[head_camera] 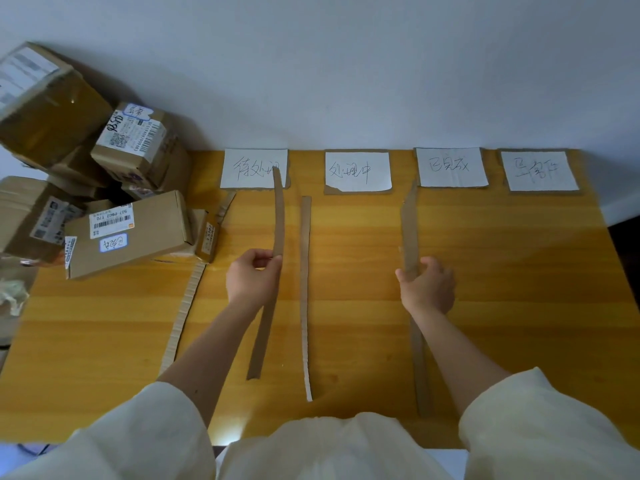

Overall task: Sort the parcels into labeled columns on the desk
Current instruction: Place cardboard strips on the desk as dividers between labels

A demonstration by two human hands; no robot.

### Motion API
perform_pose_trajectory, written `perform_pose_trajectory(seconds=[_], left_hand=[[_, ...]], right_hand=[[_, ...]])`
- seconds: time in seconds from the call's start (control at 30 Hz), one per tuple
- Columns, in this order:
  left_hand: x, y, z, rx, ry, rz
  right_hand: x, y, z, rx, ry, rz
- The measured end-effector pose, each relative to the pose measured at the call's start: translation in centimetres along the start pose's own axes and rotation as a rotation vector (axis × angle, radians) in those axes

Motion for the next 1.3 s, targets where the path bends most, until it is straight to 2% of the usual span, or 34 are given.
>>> perform_pose_trajectory(seconds=[0.07, 0.17, 0.23, 0.3, 0.4, 0.57, 0.9, 1.0, 1.1, 1.17, 1.3], left_hand=[[-0.7, 0.3, -1.0, 0.059, 0.081, 0.041], [-2.1, 1.4, -2.8, 0.181, 0.235, 0.125], [-3.4, 2.6, -4.1, 0.265, 0.311, 0.159], [-4.7, 3.7, -5.4, 0.329, 0.378, 0.201], [-6.3, 4.9, -7.1, 0.391, 0.425, 0.234], [-8.8, 7.0, -9.7, 0.463, 0.405, 0.183], [-12.4, 12.4, -15.8, 0.628, 0.336, 0.074], [-13.0, 13.6, -17.3, 0.658, 0.201, -0.077], [-12.4, 13.8, -18.0, 0.617, -0.151, -0.445], [-11.2, 13.8, -18.4, 0.615, -0.363, -0.631], [-8.4, 14.2, -18.9, 0.635, -0.638, -0.811]], right_hand=[[1.7, 0.3, 0.1, 0.067, -0.167, 0.068], [4.7, 1.9, 0.2, 0.282, -0.428, 0.148], [6.4, 3.2, 0.3, 0.411, -0.511, 0.185], [7.3, 4.1, 0.9, 0.468, -0.562, 0.227], [7.2, 4.3, 2.2, 0.412, -0.607, 0.288], [5.0, 2.9, 4.3, 0.166, -0.541, 0.333], [-0.6, 0.0, 8.2, -0.046, -0.453, 0.317], [-2.5, -1.3, 9.3, -0.093, -0.439, 0.267], [-5.1, -2.9, 10.3, -0.145, -0.393, 0.197], [-7.0, -4.1, 10.9, -0.167, -0.371, 0.14], [-10.7, -6.6, 11.8, -0.203, -0.326, 0.022]])
Point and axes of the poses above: each hand's wrist, its own y-axis away from the middle knuckle, its own z-axis out of the back of the hand, x = y × z, the point moved 6 cm from there along -y, towards the middle knuckle, and after that the axes turned 14 degrees about -x, right-handed, at the moved point
